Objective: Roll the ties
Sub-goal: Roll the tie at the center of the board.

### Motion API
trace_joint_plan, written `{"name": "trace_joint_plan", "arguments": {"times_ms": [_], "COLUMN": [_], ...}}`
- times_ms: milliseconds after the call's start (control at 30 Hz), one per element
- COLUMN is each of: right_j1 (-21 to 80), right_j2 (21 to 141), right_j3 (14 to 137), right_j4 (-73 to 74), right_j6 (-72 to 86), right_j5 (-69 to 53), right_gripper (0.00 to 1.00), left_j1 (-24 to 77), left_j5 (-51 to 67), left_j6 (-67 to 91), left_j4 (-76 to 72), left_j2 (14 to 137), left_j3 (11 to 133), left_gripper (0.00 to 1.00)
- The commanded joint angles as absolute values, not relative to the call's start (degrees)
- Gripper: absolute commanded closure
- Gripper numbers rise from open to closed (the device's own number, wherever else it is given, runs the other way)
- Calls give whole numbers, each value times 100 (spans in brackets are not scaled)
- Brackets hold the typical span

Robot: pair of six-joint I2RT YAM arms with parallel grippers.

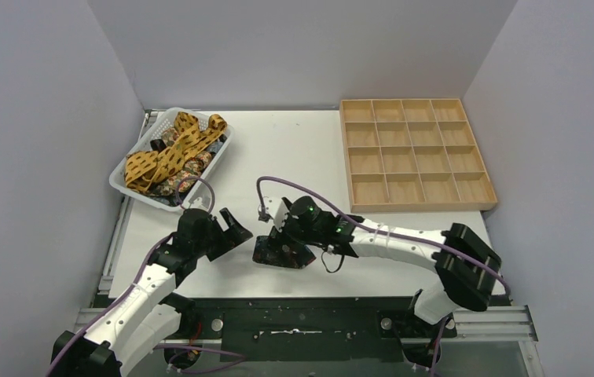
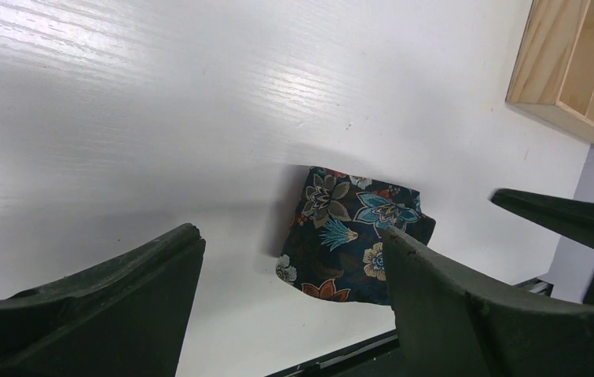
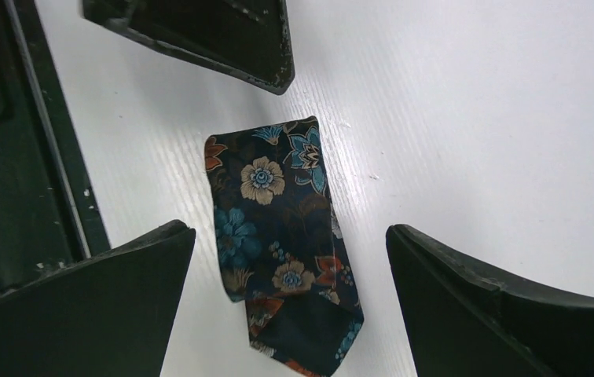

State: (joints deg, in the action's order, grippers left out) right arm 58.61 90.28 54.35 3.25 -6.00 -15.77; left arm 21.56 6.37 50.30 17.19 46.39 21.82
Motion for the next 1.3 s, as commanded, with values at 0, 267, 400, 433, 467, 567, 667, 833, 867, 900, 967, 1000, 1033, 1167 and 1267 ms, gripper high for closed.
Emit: {"name": "trace_joint_plan", "arguments": {"times_ms": [0, 267, 400, 433, 467, 567, 667, 833, 867, 900, 967, 1000, 1033, 1167, 1267], "right_j1": [5909, 5197, 4880, 4877, 4870, 4869, 4877, 4876, 4870, 4870, 4876, 4871, 4863, 4846, 4819], "right_j2": [8110, 7197, 7271, 7368, 7486, 7810, 7962, 8209, 8269, 8325, 8433, 8481, 8528, 8750, 8844], "right_j3": [4965, 3910, 3274, 3328, 3407, 3549, 3513, 3522, 3529, 3537, 3550, 3563, 3574, 3631, 3702], "right_j4": [-30, -269, -1135, -1117, -1068, -1253, -1472, -1707, -1779, -1824, -1902, -1907, -1894, -1902, -1860], "right_j6": [-30, 3376, 4389, 4442, 4450, 4455, 4621, 4768, 4792, 4820, 4866, 4885, 4905, 4942, 4965], "right_j5": [-1194, -686, -1335, -1396, -1480, -1932, -2092, -2221, -2270, -2310, -2365, -2364, -2375, -2533, -2589], "right_gripper": [0, 0, 19, 26, 32, 46, 51, 53, 53, 54, 54, 55, 57, 61, 61], "left_j1": [2109, 2092, 2084, 2083, 2083, 2083, 2083, 2083, 2083, 2083, 2083, 2083, 2083, 2087, 2091], "left_j5": [769, 1415, 1625, 1691, 1766, 1922, 2054, 2089, 2124, 2152, 2199, 2239, 2274, 2404, 2517], "left_j6": [4890, 4883, 4832, 4826, 4819, 4808, 4794, 4728, 4699, 4668, 4618, 4604, 4604, 4594, 4619], "left_j4": [1379, 490, 309, 244, 167, 79, -137, -132, -135, -121, -109, -132, -158, -232, -325], "left_j2": [4639, 4613, 4668, 4687, 4712, 4809, 4863, 4913, 4935, 4985, 5084, 5110, 5131, 5171, 5177], "left_j3": [2247, 1925, 1852, 1835, 1811, 1757, 1710, 1696, 1700, 1703, 1692, 1676, 1659, 1631, 1532], "left_gripper": [19, 18, 18, 18, 18, 18, 18, 19, 19, 18, 19, 19, 19, 19, 19]}}
